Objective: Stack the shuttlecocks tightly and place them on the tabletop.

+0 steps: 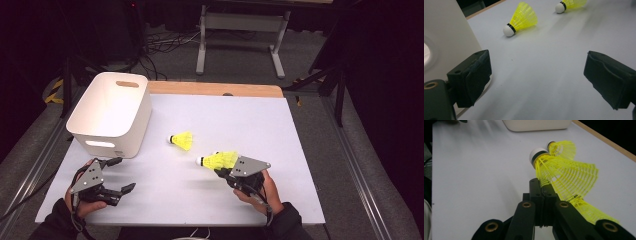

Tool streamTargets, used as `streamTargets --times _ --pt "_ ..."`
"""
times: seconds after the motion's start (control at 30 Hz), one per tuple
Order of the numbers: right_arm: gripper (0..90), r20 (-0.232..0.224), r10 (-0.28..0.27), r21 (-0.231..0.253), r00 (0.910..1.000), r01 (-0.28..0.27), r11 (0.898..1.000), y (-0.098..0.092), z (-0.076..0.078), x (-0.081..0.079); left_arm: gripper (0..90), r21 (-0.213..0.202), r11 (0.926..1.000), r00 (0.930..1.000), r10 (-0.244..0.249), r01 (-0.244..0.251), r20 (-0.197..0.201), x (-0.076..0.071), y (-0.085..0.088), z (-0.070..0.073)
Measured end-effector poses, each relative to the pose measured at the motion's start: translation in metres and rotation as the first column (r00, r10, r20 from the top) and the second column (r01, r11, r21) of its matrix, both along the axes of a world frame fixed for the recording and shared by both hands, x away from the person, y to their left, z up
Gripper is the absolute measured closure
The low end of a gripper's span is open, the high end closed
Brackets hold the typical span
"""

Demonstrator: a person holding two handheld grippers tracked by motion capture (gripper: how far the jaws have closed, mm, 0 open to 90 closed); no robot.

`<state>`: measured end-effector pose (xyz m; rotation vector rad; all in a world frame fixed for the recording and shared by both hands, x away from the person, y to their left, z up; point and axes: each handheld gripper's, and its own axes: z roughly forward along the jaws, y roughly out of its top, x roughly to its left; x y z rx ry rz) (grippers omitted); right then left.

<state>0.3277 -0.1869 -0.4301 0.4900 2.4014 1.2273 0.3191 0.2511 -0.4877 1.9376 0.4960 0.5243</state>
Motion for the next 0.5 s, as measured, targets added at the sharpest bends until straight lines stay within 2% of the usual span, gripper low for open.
streamTargets --times 0.3,0.37,0.5 --pt "89.7 -0.004 -0.027 -0.007 0.9996 0.027 1.000 0.000 0.015 0.034 8.5 0.000 1.0000 1.0000 -0.002 0.002 -0.001 0.000 0.000 0.000" --pt "89.6 -0.002 -0.033 -0.027 0.9994 0.033 0.999 0.002 0.018 0.045 8.5 0.001 1.0000 1.0000 -0.003 0.003 -0.002 0.000 0.000 0.000" --pt "89.7 -0.032 -0.033 -0.054 0.9990 0.031 0.998 0.008 0.021 0.066 8.5 -0.008 1.0000 1.0000 -0.002 0.002 -0.001 0.000 0.000 0.000"
